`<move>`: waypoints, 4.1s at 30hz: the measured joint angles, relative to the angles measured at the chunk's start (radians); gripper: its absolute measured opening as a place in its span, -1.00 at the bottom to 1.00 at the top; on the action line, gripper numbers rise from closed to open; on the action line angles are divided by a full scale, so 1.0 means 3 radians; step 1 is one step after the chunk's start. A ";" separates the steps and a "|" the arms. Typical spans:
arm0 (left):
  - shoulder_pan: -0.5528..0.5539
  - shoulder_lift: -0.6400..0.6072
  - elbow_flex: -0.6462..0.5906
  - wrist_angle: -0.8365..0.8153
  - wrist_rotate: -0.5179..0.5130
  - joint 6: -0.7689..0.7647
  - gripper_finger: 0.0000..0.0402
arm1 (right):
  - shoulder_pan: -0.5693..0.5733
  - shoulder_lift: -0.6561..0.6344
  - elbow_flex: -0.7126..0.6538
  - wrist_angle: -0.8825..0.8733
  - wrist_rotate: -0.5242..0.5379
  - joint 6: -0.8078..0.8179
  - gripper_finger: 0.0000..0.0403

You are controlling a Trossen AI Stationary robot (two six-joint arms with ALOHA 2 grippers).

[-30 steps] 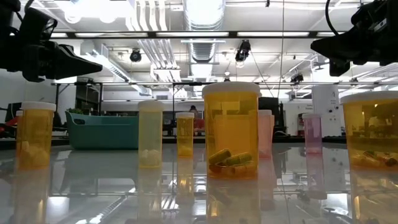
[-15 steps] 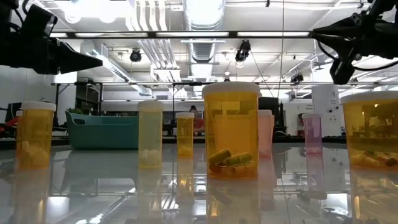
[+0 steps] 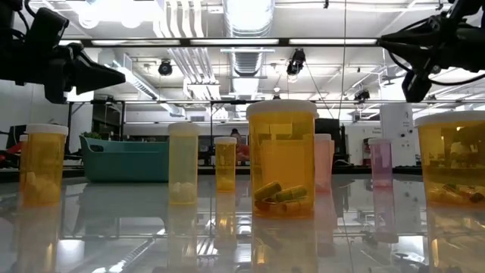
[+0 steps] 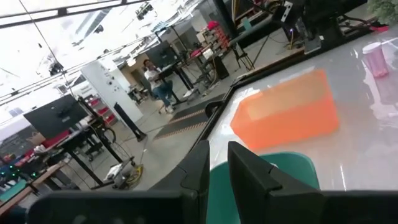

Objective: Pick and place medicine bottles into bin by pill shape (circle, oval)
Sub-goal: Put the top small orange pill bottle into the orange bin

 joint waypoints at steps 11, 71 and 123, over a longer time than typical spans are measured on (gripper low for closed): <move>-0.0003 0.0017 0.0000 0.1173 0.0846 -0.1644 -0.79 | 0.0000 0.0003 0.0000 0.0100 0.0377 -0.0373 -0.86; -0.0003 0.0039 0.0067 0.2780 0.0543 -0.0010 -0.79 | 0.0696 0.5275 0.4230 -0.0875 0.0533 -0.2044 -0.86; -0.0001 0.0037 0.0106 0.3375 0.0730 0.0695 -0.79 | 0.0945 0.5901 0.4814 -0.2289 0.0612 -0.1080 0.21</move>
